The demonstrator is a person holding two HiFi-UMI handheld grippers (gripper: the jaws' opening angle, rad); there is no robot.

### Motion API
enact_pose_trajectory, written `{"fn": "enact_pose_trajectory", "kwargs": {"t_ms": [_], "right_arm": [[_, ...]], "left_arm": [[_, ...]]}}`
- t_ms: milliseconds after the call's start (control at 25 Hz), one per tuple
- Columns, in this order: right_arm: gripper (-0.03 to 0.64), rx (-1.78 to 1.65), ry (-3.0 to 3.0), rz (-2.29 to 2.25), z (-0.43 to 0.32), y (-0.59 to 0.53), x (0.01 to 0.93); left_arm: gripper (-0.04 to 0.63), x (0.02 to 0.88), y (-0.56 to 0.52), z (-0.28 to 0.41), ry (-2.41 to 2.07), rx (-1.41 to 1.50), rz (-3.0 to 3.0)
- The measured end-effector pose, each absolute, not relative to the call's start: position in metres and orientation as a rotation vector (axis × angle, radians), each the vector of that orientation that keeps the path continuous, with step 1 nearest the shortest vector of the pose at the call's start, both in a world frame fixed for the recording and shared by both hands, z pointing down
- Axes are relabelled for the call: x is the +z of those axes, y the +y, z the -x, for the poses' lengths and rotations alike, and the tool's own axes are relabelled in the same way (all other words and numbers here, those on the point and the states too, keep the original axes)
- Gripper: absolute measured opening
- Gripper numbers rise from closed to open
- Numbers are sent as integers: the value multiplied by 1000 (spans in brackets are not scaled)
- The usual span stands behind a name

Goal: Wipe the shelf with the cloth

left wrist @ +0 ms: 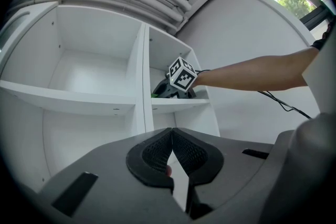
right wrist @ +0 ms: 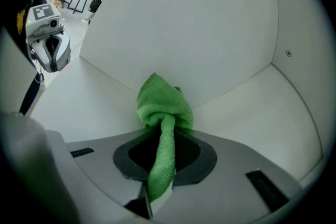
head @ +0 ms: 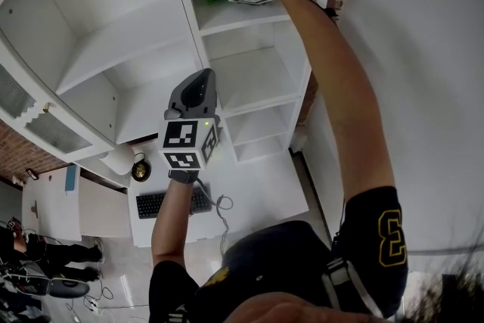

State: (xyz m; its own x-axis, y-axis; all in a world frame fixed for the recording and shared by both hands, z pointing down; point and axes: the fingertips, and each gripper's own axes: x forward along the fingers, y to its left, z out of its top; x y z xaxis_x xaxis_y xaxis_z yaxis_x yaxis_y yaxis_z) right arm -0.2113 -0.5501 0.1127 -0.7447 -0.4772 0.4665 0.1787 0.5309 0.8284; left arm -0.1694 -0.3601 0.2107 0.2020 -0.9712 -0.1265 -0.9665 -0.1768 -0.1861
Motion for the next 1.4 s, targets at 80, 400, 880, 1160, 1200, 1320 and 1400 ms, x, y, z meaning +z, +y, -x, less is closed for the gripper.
{"fn": "enact_pose_trajectory", "kwargs": {"t_ms": [80, 400, 880, 1160, 1200, 1320, 1400], "right_arm": [[45, -1220, -2083, -261, 204, -554, 112], [44, -1165, -2028, -363, 181, -571, 114], [45, -1011, -1959, -614, 157, -587, 112], [44, -938, -1842, -796, 137, -603, 110], [44, -911, -1822, -826, 131, -605, 112], [44, -898, -1789, -886, 125, -608, 110], [44, -930, -1797, -890, 130, -608, 106]], "left_arm": [[18, 211, -359, 167, 1849, -33, 2253], [18, 211, -355, 165, 1825, -22, 2269], [18, 211, -350, 156, 1730, 0, 2308], [18, 214, -348, 169, 1658, 18, 2365], [18, 214, -349, 170, 1649, 20, 2372], [18, 214, -349, 171, 1631, 32, 2391], [18, 217, -347, 170, 1622, 24, 2401]]}}
